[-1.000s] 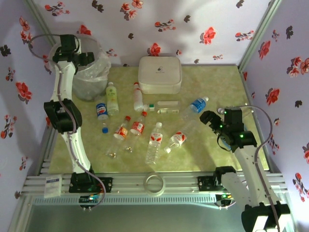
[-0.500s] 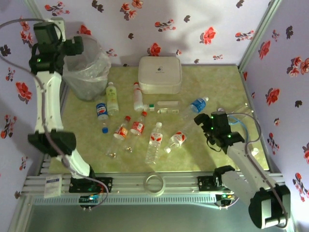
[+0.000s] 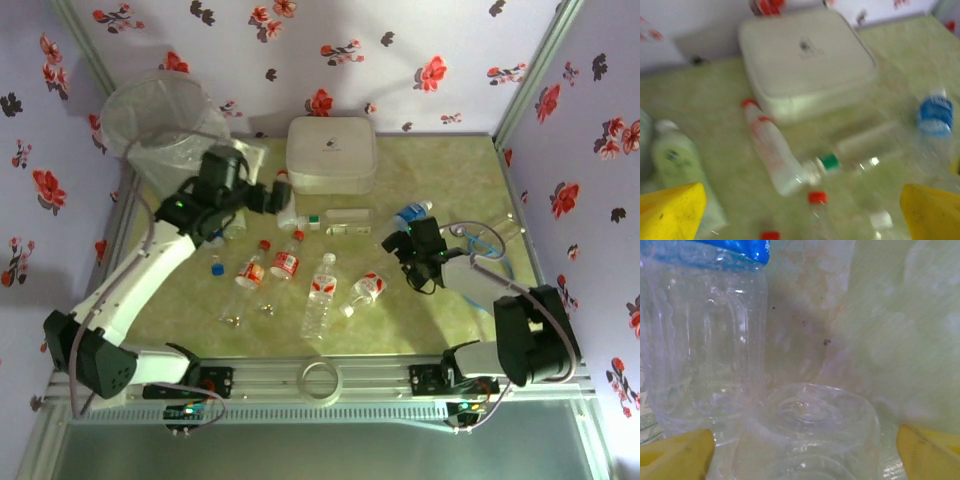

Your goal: Put the plastic bottles in the bin

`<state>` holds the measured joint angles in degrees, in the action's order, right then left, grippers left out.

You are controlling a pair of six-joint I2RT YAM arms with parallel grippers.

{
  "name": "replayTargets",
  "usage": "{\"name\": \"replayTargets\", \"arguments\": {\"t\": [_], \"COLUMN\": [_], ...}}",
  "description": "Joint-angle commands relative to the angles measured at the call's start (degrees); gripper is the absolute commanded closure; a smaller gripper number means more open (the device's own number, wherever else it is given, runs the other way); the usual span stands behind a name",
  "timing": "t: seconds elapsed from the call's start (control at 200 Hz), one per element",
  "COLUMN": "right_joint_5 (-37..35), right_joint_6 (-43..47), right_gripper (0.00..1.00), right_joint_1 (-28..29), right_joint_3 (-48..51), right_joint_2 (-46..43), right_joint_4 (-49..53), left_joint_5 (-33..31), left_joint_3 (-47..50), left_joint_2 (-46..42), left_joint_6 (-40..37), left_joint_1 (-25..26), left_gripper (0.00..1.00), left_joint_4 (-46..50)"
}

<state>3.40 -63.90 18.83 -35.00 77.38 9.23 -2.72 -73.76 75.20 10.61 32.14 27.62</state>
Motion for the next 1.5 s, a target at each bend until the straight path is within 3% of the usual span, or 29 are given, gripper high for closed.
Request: {"name": "replayTargets", "arguments": {"t": [0.0, 0.1, 0.265, 0.38, 0.5, 0.65, 0.795, 1.115, 1.31, 1.425, 1.495], "right_joint_5": [-0.1, -0.5, -2.5, -4.6, -5.5, -0.5, 9.1, 18.9, 20.2, 19.8, 19.4], "right_joint_6": [-1.3, -1.1, 1.1, 3.0, 5.8, 8.8, 12.0, 7.6, 6.9, 6.5, 6.5], "right_gripper": [0.17, 0.27, 0.32, 0.39, 0.39, 0.4, 0.4, 0.41, 0.41, 0.42, 0.41], "right_joint_1": [0.6, 0.5, 0.6, 0.5, 0.4, 0.5, 0.6, 0.9, 1.9, 2.1, 2.2], "right_joint_3": [-1.1, -1.2, -2.4, -4.2, -7.2, -10.7, -13.4, -14.9, -16.1, -16.6, -17.0], "right_joint_2": [0.8, -0.5, -6.5, -12.8, -17.1, -17.5, -13.9, -8.1, -7.1, -6.7, -6.1], "right_joint_4": [-3.3, -2.2, 5.1, 10.7, 14.4, 13.3, 7.9, -5.3, -6.4, -7.3, -7.6], "left_joint_5": [0.9, 3.1, 5.2, 10.1, 14.3, 22.0, 33.7, 35.2, 33.1, 33.7, 33.7], "left_joint_3": [5.3, 8.8, 11.1, 11.4, 8.8, 6.0, 6.4, 6.4, 5.2, 4.6, 3.9], "left_joint_2": [-1.6, -1.3, -0.3, 1.5, 5.5, 10.9, 14.4, 19.7, 21.4, 21.7, 21.9], "left_joint_6": [7.9, 10.7, 13.9, 15.6, 15.9, 14.1, 19.9, 22.9, 23.5, 23.3, 22.4], "left_joint_1": [2.9, 4.2, 6.0, 6.2, 7.7, 11.1, 11.7, 13.8, 14.1, 14.5, 14.5], "left_gripper": [0.0, 0.0, 0.0, 0.0, 0.0, 0.0, 0.0, 0.0, 0.01, 0.08, 0.19], "left_joint_4": [-6.0, -7.9, -11.1, -15.2, -16.2, -18.5, -28.1, -29.4, -28.4, -29.3, -27.9]}}
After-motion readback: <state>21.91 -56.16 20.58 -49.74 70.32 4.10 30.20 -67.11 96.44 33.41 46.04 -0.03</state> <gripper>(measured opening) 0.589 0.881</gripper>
